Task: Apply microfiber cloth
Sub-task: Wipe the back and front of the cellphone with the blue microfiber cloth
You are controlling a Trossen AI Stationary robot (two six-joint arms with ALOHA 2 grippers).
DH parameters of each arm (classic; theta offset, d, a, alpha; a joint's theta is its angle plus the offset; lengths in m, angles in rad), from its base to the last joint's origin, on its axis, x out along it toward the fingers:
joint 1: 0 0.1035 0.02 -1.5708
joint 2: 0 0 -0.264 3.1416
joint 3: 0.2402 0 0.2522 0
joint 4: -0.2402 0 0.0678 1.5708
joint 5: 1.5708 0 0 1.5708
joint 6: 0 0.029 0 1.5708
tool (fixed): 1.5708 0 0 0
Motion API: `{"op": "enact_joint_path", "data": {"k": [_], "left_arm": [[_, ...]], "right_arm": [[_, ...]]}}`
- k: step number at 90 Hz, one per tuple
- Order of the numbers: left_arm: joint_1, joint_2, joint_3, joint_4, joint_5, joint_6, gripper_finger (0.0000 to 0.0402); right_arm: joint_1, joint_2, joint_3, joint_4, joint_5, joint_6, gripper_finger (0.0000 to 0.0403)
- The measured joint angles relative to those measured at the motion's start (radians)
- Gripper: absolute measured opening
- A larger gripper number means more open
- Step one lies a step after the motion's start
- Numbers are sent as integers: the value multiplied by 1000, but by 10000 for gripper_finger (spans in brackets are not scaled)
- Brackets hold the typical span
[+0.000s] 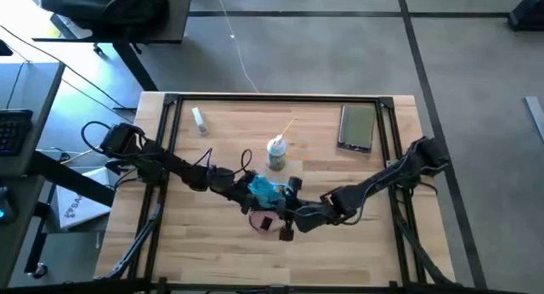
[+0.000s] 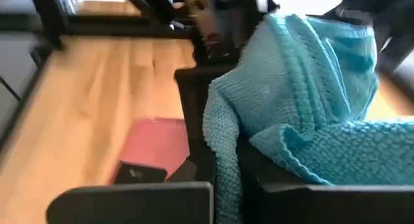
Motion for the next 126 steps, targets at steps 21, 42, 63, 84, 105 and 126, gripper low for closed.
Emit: {"op": "enact_joint_path", "data": {"k": [21,42,63,84,105,126], "left_arm": [[-6,-1,3,3,-19,83,11],[-29,-1,3,-3,-14,206,11],[-25,-1,2,9,-61,241,11],[-33,2,-1,18,-106,358,11],[-79,-1,0,34,-176,454,11],[-98,-2,4,-40,-191,457,11]], "right_arm": [[11,3,0,2,152,179,0],[10,3,2,22,256,239,0],[14,33,2,63,198,252,0],[22,78,3,86,252,341,0],[24,79,2,153,336,242,0],[21,29,0,146,515,179,0]]}}
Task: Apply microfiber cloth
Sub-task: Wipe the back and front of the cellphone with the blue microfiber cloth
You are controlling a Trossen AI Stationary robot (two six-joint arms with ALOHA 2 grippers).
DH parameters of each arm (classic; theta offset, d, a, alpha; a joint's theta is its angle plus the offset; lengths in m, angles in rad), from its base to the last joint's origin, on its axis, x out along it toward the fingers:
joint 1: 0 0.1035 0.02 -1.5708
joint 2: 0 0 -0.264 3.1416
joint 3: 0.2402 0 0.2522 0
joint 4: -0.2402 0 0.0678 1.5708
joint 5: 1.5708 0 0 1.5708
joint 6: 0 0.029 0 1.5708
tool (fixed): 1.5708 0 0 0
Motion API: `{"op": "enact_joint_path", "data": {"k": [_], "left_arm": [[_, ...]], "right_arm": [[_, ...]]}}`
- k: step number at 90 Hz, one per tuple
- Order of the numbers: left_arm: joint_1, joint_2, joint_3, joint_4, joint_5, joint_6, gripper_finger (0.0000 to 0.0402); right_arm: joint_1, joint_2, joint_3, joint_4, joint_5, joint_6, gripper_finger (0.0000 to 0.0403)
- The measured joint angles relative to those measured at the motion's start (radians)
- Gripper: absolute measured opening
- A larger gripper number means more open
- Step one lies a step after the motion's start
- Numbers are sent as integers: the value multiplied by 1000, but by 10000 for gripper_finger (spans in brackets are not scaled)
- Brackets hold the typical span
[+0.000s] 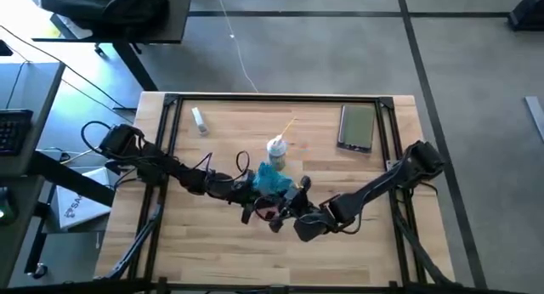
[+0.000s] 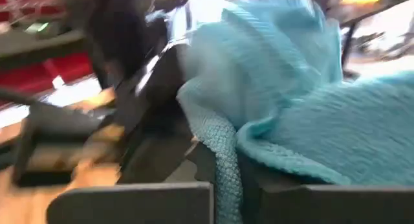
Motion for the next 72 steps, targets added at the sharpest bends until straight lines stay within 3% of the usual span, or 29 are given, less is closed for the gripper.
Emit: {"op": "enact_joint_path", "data": {"k": [15,32,55,72], "left_arm": [[-11,-4,4,-36,0,-29,11],[-21,-3,2,-35,8,-65,11],[11,-4,0,68,17,-89,11],[35,-4,-2,130,7,-76,11]], "right_arm": [[20,-72,-4,-54,77,-102,0],[81,-148,-2,-152,15,-165,0],[113,-129,-1,-309,-60,117,0],[87,-54,0,-239,-101,161,0]]}}
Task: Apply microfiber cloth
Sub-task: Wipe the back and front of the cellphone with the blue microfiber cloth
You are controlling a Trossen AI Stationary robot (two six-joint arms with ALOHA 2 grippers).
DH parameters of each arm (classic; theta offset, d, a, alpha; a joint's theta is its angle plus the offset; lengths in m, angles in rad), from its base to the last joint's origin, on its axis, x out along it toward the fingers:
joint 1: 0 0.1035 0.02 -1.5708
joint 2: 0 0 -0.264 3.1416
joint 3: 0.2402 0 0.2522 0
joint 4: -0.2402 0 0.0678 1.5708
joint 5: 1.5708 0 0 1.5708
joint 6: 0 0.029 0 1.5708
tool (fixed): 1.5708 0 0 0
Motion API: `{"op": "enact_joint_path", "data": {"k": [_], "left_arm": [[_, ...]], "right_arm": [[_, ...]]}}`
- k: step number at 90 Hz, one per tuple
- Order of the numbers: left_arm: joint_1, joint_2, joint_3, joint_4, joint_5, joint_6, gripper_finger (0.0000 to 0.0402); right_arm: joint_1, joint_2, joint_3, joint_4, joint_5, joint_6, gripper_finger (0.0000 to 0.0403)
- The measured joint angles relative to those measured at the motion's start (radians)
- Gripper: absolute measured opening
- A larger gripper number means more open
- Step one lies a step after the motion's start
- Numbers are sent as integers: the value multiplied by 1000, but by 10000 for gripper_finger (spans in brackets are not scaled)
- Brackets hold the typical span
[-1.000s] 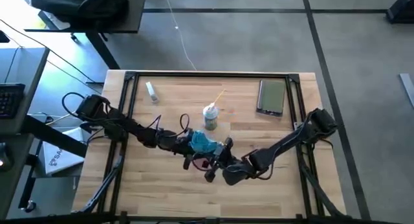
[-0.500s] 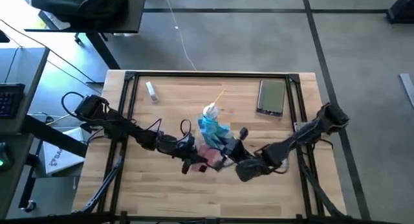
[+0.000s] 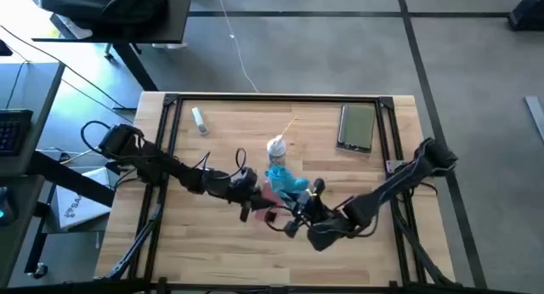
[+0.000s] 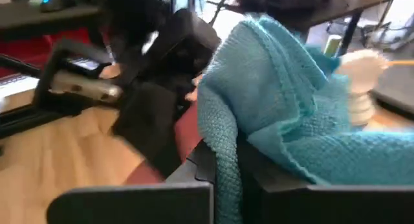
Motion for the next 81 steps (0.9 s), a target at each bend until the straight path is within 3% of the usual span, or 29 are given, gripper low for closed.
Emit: {"op": "enact_joint_path", "data": {"k": [16,37,61,81], "left_arm": [[25,0,0,3,2,-3,11],[8,0,0,15,16,118,11],[-18,1,17,-78,-174,185,11],[-19,2,34,-148,-318,222,11]], "right_arm": [[-20,25,-1,64,-72,-19,0],[-26,27,0,92,-53,-49,0],[-134,27,0,127,-181,-89,0],[-206,27,0,166,-210,-122,0]]}}
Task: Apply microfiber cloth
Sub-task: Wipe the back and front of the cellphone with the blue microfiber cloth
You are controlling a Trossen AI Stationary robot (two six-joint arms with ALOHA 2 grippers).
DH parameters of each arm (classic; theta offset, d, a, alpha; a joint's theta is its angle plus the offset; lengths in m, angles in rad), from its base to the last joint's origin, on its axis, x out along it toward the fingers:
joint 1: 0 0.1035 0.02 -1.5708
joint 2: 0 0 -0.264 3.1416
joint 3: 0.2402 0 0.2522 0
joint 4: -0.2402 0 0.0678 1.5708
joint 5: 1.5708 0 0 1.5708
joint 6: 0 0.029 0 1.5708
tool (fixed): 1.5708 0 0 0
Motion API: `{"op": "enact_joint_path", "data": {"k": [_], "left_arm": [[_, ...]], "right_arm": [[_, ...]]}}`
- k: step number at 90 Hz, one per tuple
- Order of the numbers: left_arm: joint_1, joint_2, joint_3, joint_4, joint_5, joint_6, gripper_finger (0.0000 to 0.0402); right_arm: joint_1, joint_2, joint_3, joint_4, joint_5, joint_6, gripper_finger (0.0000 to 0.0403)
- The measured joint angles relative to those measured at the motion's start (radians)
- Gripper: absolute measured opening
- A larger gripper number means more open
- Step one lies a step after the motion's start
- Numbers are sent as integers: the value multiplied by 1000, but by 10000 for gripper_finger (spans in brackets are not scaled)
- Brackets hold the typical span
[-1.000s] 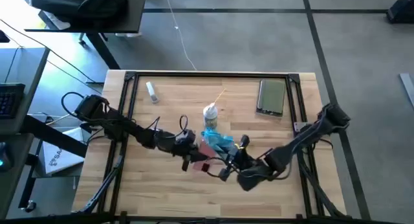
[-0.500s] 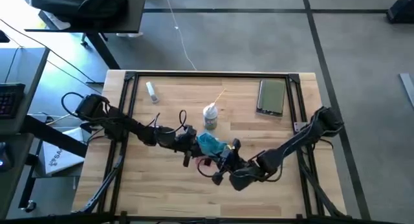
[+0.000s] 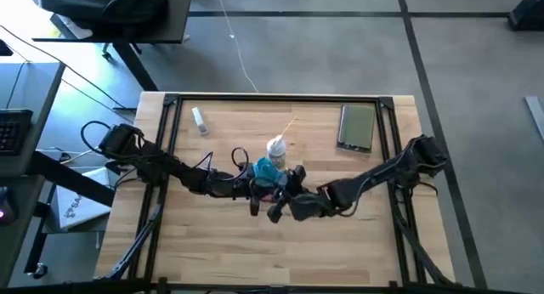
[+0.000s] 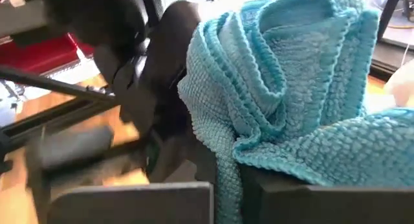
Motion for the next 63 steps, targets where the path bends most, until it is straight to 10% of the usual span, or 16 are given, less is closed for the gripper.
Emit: {"op": "enact_joint_path", "data": {"k": [63], "left_arm": [[-63,-19,3,-128,-97,59,11]], "right_arm": [[0,-165,-1,-254,-67,-192,0]]}}
